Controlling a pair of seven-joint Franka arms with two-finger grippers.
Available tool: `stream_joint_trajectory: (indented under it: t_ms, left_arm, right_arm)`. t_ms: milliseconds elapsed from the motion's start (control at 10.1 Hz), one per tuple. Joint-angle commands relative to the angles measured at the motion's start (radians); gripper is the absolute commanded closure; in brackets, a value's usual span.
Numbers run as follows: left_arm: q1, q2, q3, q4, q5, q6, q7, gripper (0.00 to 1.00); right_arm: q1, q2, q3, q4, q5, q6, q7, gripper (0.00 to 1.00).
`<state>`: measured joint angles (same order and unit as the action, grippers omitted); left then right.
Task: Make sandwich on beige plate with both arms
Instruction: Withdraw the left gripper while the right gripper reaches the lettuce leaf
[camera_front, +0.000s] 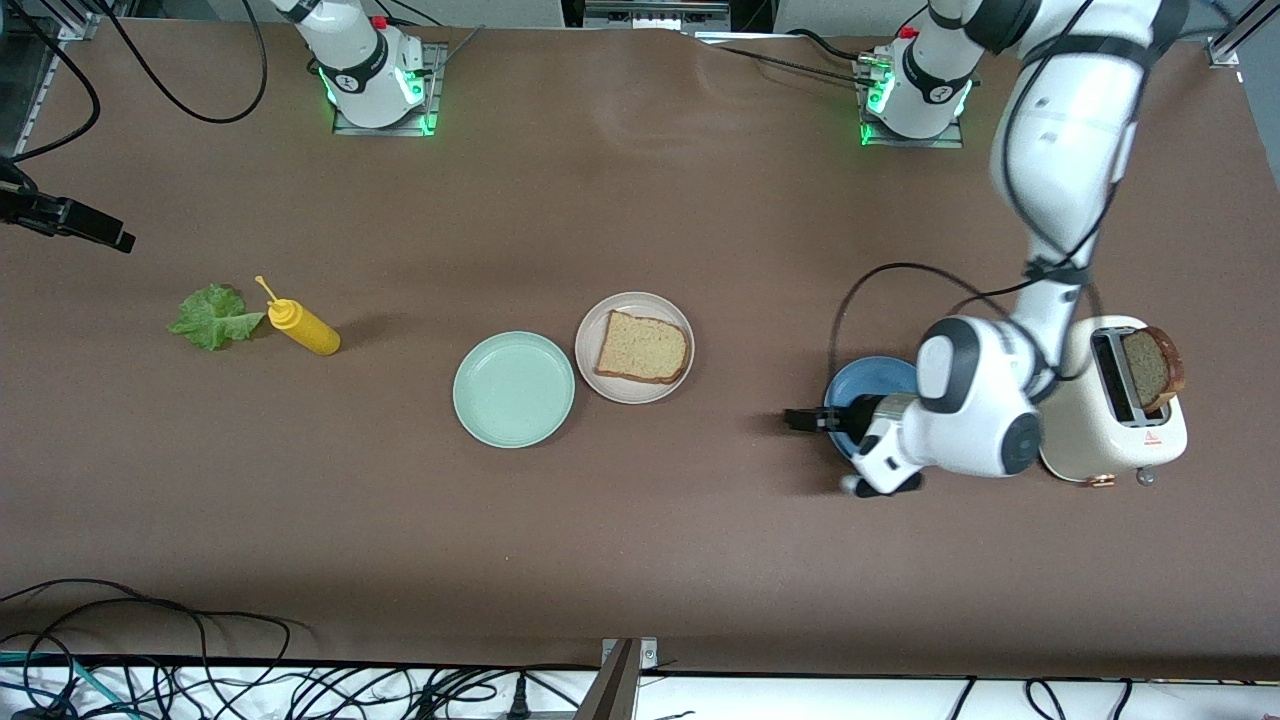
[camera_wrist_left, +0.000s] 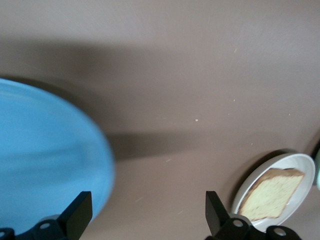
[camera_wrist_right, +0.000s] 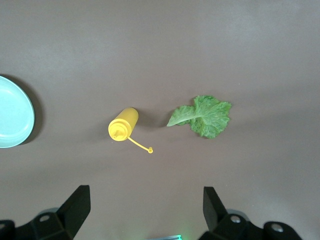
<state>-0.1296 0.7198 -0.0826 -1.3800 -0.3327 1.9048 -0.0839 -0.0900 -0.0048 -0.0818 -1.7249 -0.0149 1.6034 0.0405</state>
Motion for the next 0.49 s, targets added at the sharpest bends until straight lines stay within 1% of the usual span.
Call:
stream_joint_trajectory:
  t_ms: [0, 99, 296, 395]
  left_arm:
    - [0.019, -0.294, 0.006, -0.126, 0.223, -0.013, -0.004, 0.0]
    - [0.028, -0.38, 0.006, -0.148, 0.275, -0.027, -0.004, 0.0]
    - [0.03, -0.552, 0.006, -0.227, 0.386, -0.146, -0.007, 0.0]
    - [0.03, -0.621, 0.004, -0.238, 0.424, -0.214, -0.013, 0.0]
  right_arm:
    - [-0.011, 0.008, -0.009, 0.044, -0.014, -0.031, -0.016, 0.0]
    - [-0.013, 0.015, -0.01, 0.045, -0.034, -0.031, -0.042, 0.0]
    - [-0.034, 0.084, -0.03, 0.056, -0.037, -0.017, -0.091, 0.0]
    - [-0.048, 0.121, -0.038, 0.057, -0.036, -0.007, -0.1, 0.0]
